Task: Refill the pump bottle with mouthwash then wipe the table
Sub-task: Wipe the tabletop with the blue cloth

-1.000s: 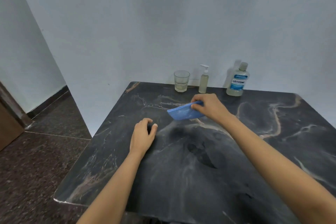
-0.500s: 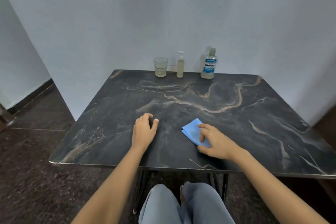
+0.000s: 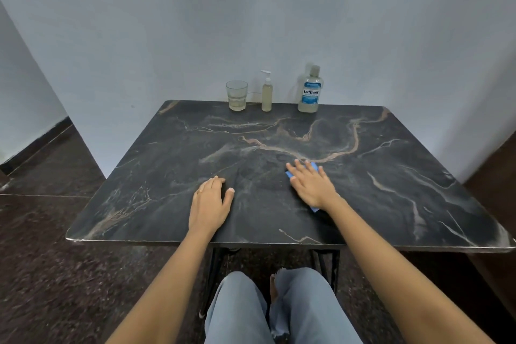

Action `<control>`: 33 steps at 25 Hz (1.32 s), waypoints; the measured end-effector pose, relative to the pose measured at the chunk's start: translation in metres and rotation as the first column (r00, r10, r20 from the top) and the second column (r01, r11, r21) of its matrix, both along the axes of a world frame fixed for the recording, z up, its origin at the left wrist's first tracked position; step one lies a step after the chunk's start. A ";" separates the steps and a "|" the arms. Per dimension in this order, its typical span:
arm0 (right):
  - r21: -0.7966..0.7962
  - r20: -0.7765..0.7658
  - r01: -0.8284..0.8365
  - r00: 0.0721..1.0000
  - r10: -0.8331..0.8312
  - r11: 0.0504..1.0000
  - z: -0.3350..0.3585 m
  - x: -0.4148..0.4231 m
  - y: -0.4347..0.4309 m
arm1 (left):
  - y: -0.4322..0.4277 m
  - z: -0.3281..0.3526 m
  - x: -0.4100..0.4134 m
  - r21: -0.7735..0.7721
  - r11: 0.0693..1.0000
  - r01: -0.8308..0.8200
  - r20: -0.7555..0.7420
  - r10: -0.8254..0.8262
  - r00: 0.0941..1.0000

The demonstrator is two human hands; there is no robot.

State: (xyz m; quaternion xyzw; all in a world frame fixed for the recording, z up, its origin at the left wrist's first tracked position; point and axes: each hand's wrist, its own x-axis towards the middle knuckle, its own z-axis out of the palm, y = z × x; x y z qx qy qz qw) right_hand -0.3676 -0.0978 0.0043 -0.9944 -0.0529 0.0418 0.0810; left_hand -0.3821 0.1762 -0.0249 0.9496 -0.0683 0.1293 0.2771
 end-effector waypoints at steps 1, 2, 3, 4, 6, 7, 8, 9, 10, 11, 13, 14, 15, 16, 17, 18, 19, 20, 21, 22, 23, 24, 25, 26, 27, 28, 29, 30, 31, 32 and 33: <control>0.016 0.015 0.094 0.995 -0.094 0.995 0.000 -0.002 -0.007 | 0.000 0.000 -0.002 -0.010 1.000 -0.004 0.010 0.004 1.000; 0.031 0.032 0.170 0.985 -0.171 0.985 -0.001 -0.007 -0.009 | 0.001 0.001 -0.004 -0.029 1.000 -0.011 0.022 0.011 1.000; 0.031 0.046 0.211 0.976 -0.213 0.977 -0.001 -0.017 -0.005 | 0.000 0.003 -0.004 -0.050 0.999 -0.020 0.035 0.022 0.999; 0.013 0.065 0.207 0.976 -0.207 0.978 -0.002 -0.029 0.006 | -0.001 0.004 -0.003 -0.066 0.997 -0.032 0.045 0.035 0.998; 0.000 0.120 0.076 0.990 -0.076 0.997 -0.009 -0.058 0.042 | -0.003 0.005 -0.002 -0.051 0.998 -0.038 0.053 0.041 0.998; 0.023 0.134 0.001 0.991 -0.004 1.000 -0.011 -0.072 0.059 | -0.003 0.005 -0.001 -0.034 0.999 -0.032 0.059 0.034 0.998; 0.055 0.123 -0.043 0.992 0.036 0.998 -0.011 -0.080 0.069 | -0.004 0.005 -0.001 -0.026 0.999 -0.028 0.064 0.029 0.998; 0.092 0.110 -0.081 0.991 0.071 0.992 -0.010 -0.081 0.072 | -0.003 0.004 -0.002 -0.026 0.999 -0.026 0.063 0.027 0.998; 0.118 0.085 -0.107 0.992 0.098 0.987 -0.007 -0.074 0.071 | -0.003 0.003 -0.003 -0.028 0.999 -0.026 0.059 0.028 0.998; 0.116 0.069 -0.122 0.991 0.115 0.986 -0.004 -0.064 0.066 | -0.003 0.003 -0.004 -0.026 0.999 -0.028 0.055 0.030 0.998; 0.089 0.054 -0.123 0.991 0.118 0.988 -0.003 -0.041 0.054 | -0.006 0.004 -0.011 -0.015 0.999 -0.036 0.050 0.037 0.998; 0.085 0.036 -0.081 0.996 0.078 0.993 -0.002 -0.030 0.046 | -0.008 0.004 -0.015 -0.014 0.999 -0.040 0.043 0.040 0.998; 0.091 0.029 -0.007 1.000 0.004 0.996 -0.002 -0.022 0.039 | -0.011 0.005 -0.019 -0.012 0.999 -0.039 0.037 0.040 0.999; 0.107 0.037 0.096 0.994 -0.100 0.990 -0.003 -0.019 0.033 | -0.014 0.005 -0.024 -0.009 0.999 -0.038 0.032 0.038 0.999; 0.123 0.055 0.215 0.973 -0.223 0.969 -0.005 -0.020 0.029 | -0.016 0.004 -0.028 -0.004 0.999 -0.040 0.030 0.040 0.999; 0.128 0.069 0.328 0.938 -0.339 0.936 -0.008 -0.026 0.029 | -0.017 0.004 -0.030 -0.001 0.999 -0.044 0.031 0.044 0.999; 0.125 0.080 0.409 0.904 -0.420 0.904 -0.009 -0.034 0.036 | -0.017 0.004 -0.030 0.003 0.999 -0.048 0.033 0.048 0.998; 0.127 0.086 0.431 0.892 -0.443 0.893 -0.010 -0.044 0.047 | -0.018 0.004 -0.029 0.013 0.999 -0.049 0.034 0.049 0.998; 0.134 0.093 0.385 0.913 -0.398 0.913 -0.011 -0.056 0.060 | -0.019 0.005 -0.028 0.028 0.999 -0.044 0.032 0.043 0.999; 0.119 0.109 0.278 0.951 -0.290 0.953 -0.012 -0.069 0.072 | -0.019 0.005 -0.027 0.040 0.999 -0.035 0.027 0.034 0.999; 0.093 0.120 0.144 0.981 -0.154 0.985 -0.012 -0.083 0.078 | -0.018 0.005 -0.026 0.043 0.999 -0.027 0.022 0.026 0.999; 0.075 0.116 0.036 0.992 -0.044 0.997 -0.011 -0.095 0.073 | -0.018 0.004 -0.026 0.040 0.999 -0.020 0.015 0.019 1.000; 0.078 0.114 -0.016 0.993 0.007 0.997 -0.008 -0.101 0.056 | -0.017 0.004 -0.026 0.039 0.999 -0.016 0.010 0.015 1.000; 0.071 0.128 0.004 0.992 -0.013 0.997 -0.009 -0.101 0.035 | -0.017 0.002 -0.027 0.046 0.999 -0.014 0.008 0.013 1.000; 0.059 0.137 0.085 0.986 -0.093 0.995 -0.010 -0.097 0.013 | -0.018 0.000 -0.028 0.057 0.998 -0.016 0.006 0.016 1.000; 0.046 0.123 0.187 0.974 -0.192 0.981 -0.010 -0.089 -0.005 | -0.019 -0.001 -0.028 0.068 0.997 -0.024 0.007 0.023 1.000; 0.031 0.092 0.264 0.959 -0.266 0.964 -0.008 -0.078 -0.016 | -0.021 -0.001 -0.028 0.073 0.997 -0.038 0.005 0.038 0.999; 0.030 0.068 0.299 0.951 -0.301 0.954 -0.007 -0.066 -0.018 | -0.024 -0.001 -0.028 0.069 0.996 -0.055 -0.002 0.055 0.998; 0.037 0.053 0.295 0.953 -0.297 0.955 -0.004 -0.058 -0.012 | -0.028 0.001 -0.029 0.066 0.996 -0.068 -0.012 0.069 0.998; 0.042 0.045 0.262 0.964 -0.264 0.964 -0.003 -0.053 -0.001 | -0.032 0.001 -0.031 0.067 0.995 -0.075 -0.019 0.077 0.997; 0.040 0.053 0.194 0.979 -0.196 0.980 -0.004 -0.055 0.009 | -0.034 0.001 -0.031 0.069 0.994 -0.079 -0.024 0.081 0.996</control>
